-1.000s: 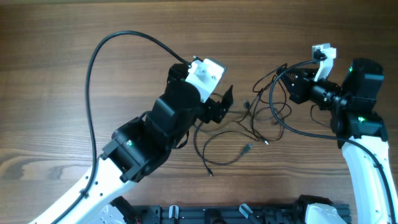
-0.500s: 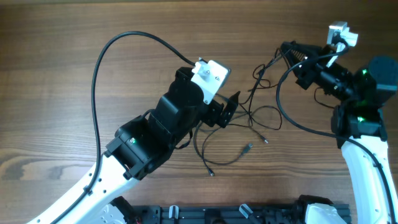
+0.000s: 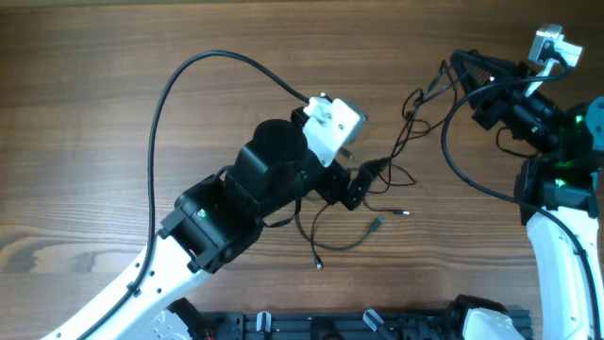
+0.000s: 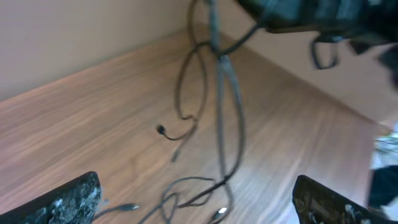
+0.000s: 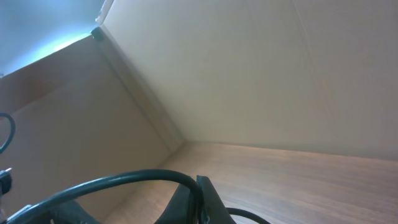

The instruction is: Untangle cables

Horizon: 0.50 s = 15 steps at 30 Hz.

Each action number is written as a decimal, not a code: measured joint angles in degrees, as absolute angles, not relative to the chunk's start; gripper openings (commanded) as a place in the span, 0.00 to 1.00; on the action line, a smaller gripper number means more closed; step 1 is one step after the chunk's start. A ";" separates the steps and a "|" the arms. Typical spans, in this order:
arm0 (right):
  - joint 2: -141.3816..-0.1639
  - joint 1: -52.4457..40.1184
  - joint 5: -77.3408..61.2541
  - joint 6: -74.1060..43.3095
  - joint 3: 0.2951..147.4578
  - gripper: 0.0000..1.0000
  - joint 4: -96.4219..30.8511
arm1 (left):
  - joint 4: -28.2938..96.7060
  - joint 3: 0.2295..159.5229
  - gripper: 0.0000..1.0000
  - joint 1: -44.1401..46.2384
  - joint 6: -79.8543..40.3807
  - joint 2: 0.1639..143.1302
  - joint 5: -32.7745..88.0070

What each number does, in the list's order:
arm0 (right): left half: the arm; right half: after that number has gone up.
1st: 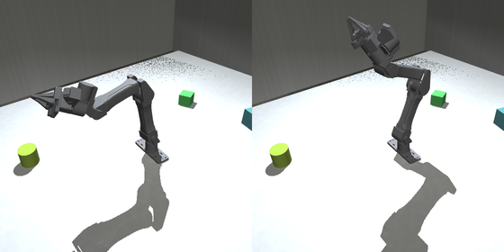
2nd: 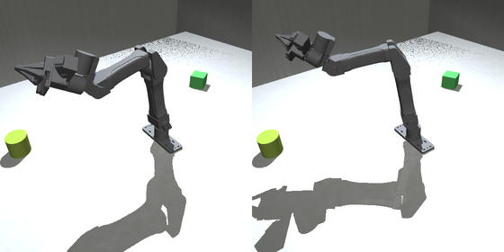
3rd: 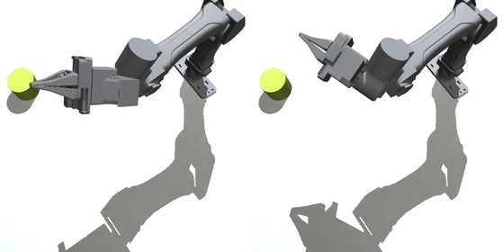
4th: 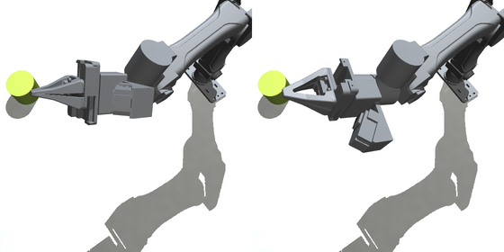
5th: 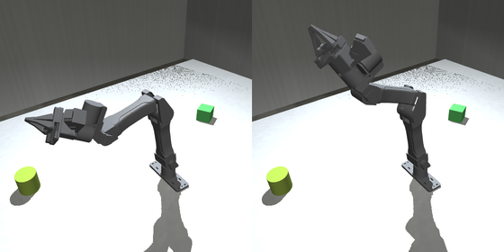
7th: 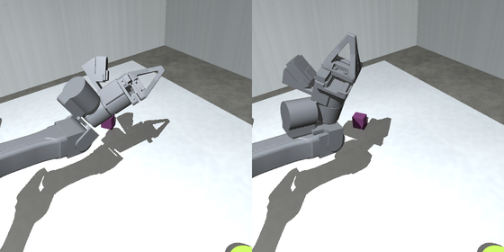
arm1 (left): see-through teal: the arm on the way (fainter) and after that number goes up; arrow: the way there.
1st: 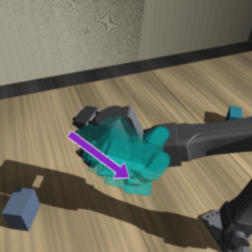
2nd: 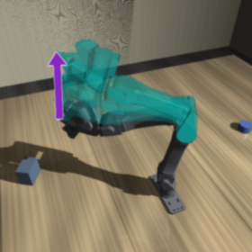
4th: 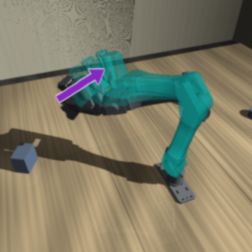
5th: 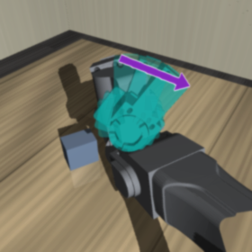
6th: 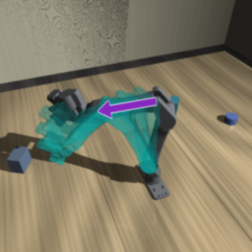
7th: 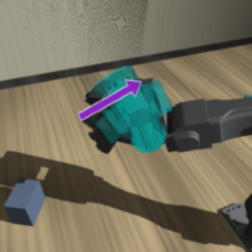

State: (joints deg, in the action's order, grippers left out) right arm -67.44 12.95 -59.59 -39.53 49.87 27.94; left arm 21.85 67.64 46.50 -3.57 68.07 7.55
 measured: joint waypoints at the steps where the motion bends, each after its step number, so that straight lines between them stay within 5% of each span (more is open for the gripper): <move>1: -67.44 12.97 -59.64 -39.66 49.87 0.05 27.99 | 21.30 67.64 1.00 46.50 -4.08 68.29 9.02; 13: -67.46 12.97 -60.51 -39.90 49.87 0.05 28.84 | 12.08 67.64 1.00 46.50 -14.81 77.06 18.63; 15: -67.46 12.97 -60.62 -39.90 49.87 0.05 28.84 | 10.85 67.61 0.89 46.50 -16.67 78.85 20.08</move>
